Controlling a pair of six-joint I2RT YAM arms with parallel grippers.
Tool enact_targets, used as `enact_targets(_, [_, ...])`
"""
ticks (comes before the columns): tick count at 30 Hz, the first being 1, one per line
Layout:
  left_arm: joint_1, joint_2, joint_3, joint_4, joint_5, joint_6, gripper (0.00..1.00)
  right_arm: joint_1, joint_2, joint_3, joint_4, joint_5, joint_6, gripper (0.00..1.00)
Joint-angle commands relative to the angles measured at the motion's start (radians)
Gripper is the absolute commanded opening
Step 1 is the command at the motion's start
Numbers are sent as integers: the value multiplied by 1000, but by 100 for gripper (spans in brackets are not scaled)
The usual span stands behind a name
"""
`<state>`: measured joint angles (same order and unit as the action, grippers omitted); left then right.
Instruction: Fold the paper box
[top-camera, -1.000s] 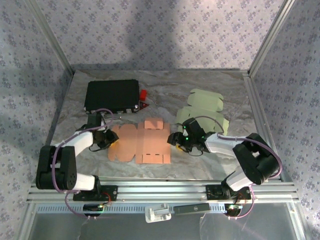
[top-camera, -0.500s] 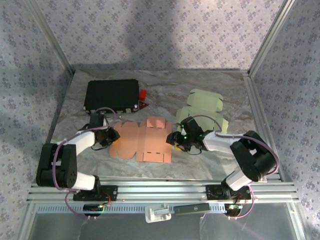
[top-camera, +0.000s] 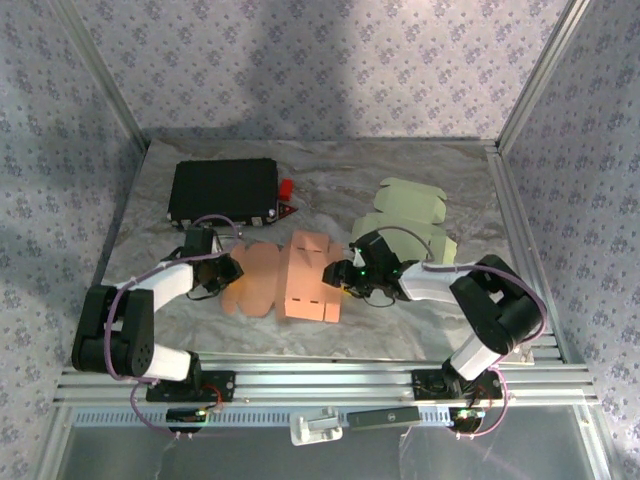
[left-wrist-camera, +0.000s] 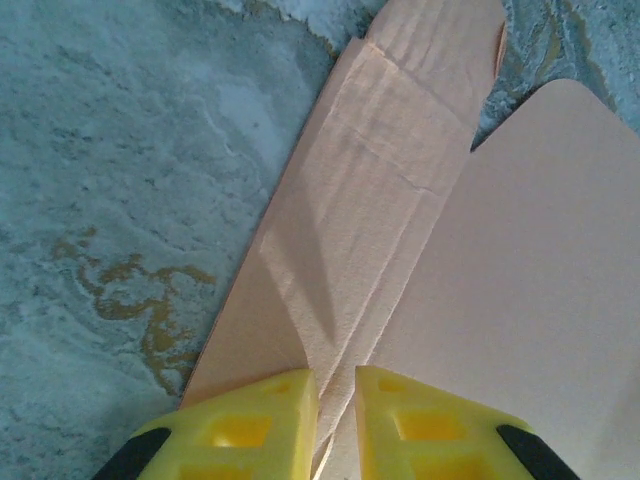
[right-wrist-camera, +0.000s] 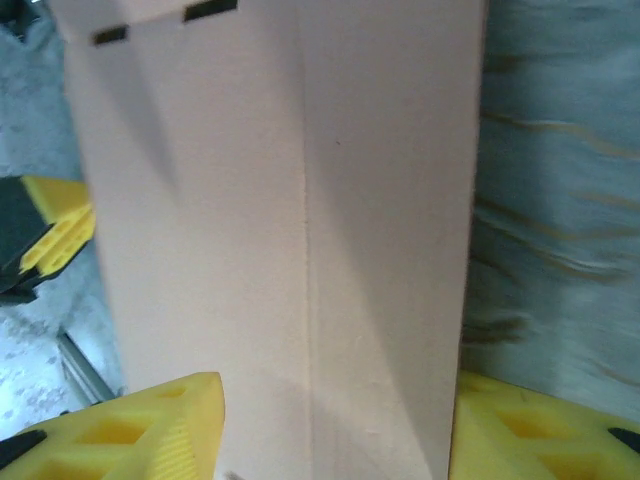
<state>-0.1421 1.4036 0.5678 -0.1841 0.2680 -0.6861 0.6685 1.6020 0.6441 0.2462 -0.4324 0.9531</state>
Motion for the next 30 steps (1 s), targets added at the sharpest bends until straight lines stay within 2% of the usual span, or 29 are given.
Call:
enact_targets(1, [-18, 42, -19, -66, -26, -12, 19, 5, -1, 25, 113, -43, -14, 56])
enact_targets(13, [-27, 47, -3, -84, -39, -6, 19, -19, -134, -37, 99, -14, 16, 52])
enact_targets(15, [-28, 49, 0, -86, -41, -6, 19, -23, -152, -48, 107, -14, 26, 46])
enact_targets(18, [-31, 51, 4, -85, -41, -6, 19, -28, -170, -50, 107, -15, 39, 31])
enact_targets(22, [-34, 51, 12, -95, -42, -3, 19, -28, -187, -28, 71, -4, 49, 2])
enact_targets(25, [-35, 30, 19, -113, -46, 3, 19, -27, -209, -14, 32, 15, 53, 0])
enact_targets(28, [-63, -87, 42, -193, -107, -2, 35, -28, -248, -5, -12, 42, 66, 0])
enact_targets(30, [-135, -229, 80, -283, -184, -17, 48, -29, -289, 2, -33, 62, 83, 0])
